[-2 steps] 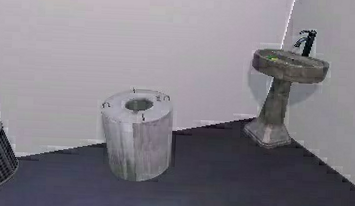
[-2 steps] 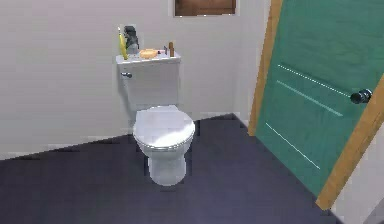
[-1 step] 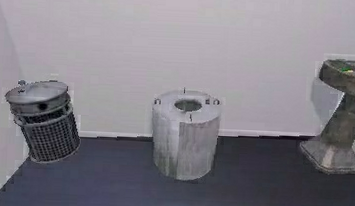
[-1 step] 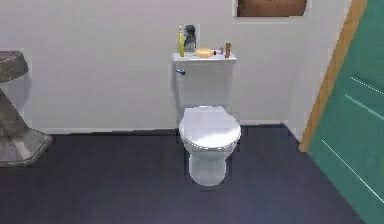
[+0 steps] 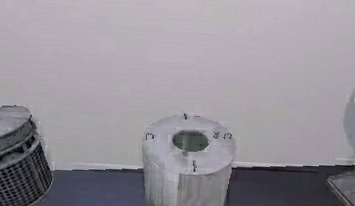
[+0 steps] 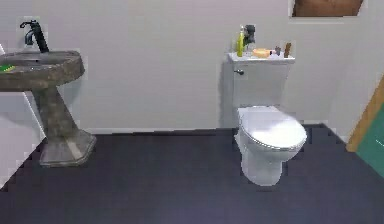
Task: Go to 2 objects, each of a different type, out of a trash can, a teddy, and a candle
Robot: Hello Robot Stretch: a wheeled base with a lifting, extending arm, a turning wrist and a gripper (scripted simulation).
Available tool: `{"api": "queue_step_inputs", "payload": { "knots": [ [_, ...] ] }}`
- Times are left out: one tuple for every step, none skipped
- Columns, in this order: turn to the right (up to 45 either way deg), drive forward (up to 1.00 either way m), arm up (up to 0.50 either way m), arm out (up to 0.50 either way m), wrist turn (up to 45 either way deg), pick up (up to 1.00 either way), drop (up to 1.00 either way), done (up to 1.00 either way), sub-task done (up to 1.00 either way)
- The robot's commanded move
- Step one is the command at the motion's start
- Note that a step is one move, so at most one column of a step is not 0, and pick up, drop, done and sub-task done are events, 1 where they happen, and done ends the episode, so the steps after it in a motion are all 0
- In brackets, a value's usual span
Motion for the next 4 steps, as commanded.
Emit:
{"api": "queue_step_inputs", "payload": {
  "knots": [
    [-45.0,0.00,0.00,0.00,0.0,0.00,0.00,0.00,0.00],
    [-9.0,0.00,0.00,0.00,0.0,0.00,0.00,0.00,0.00],
    [0.0,0.40,0.00,0.00,0.0,0.00,0.00,0.00,0.00],
    [-33.0,0.00,0.00,0.00,0.0,0.00,0.00,0.00,0.00]
  ]
}}
